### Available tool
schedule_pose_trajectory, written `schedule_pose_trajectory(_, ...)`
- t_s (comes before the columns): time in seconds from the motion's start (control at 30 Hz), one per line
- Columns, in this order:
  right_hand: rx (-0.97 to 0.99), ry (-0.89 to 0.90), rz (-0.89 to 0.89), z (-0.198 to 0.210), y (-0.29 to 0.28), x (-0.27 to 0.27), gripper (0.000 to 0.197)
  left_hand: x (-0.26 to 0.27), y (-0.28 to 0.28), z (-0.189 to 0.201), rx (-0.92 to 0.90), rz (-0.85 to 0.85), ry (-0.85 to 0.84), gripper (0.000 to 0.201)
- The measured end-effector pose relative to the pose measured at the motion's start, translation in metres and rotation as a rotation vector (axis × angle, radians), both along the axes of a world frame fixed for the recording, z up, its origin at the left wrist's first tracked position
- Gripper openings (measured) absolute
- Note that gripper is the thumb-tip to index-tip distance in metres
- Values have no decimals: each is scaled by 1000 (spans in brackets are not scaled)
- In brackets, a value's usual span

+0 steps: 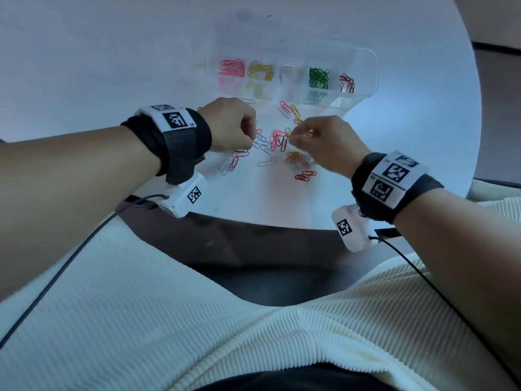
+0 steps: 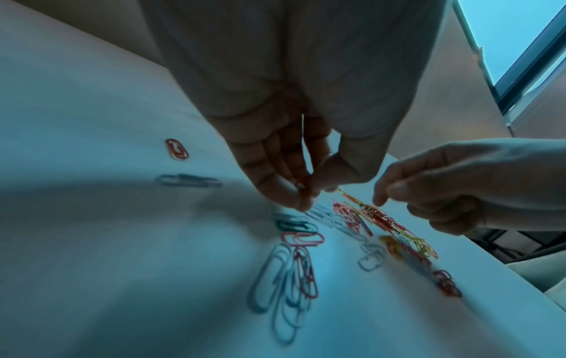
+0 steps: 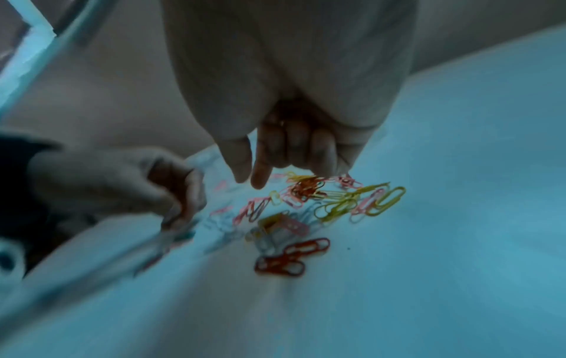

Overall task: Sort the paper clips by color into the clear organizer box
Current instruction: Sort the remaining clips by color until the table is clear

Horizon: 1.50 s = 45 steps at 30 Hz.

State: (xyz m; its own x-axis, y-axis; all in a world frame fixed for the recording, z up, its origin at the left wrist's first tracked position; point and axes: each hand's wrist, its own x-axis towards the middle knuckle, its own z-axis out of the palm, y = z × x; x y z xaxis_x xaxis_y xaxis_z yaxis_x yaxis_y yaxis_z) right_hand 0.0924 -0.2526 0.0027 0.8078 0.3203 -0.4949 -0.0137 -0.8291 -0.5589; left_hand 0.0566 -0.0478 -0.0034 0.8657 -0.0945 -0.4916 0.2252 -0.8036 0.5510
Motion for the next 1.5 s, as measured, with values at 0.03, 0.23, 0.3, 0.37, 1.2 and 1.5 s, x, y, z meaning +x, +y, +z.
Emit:
schedule_pose_trajectory(0.03, -52, -65, 90, -2, 3, -3, 13, 0, 1, -1, -2, 1, 3, 15)
schedule_pose_trajectory(0.23, -207, -241, 175, -18, 2, -11, 26, 5, 4, 5, -47, 41, -17, 19)
schedule_pose_trajectory(0.3, -209, -261, 165, -19, 1, -10, 22, 7, 6, 6, -63, 67, -19, 20)
schedule_pose_trajectory(0.37, -204, -250, 141, -19, 1, -8, 17, 8, 7, 7, -82, 87, -3, 19)
schedule_pose_trajectory(1.2, -298, -59, 112, -12, 13, -15, 16, 11, 1, 23, -59, 87, 67, 27)
schedule_pose_trajectory(1.5, 374, 231, -406, 88, -20, 25, 32, -12, -25, 18, 252, -361, -53, 36)
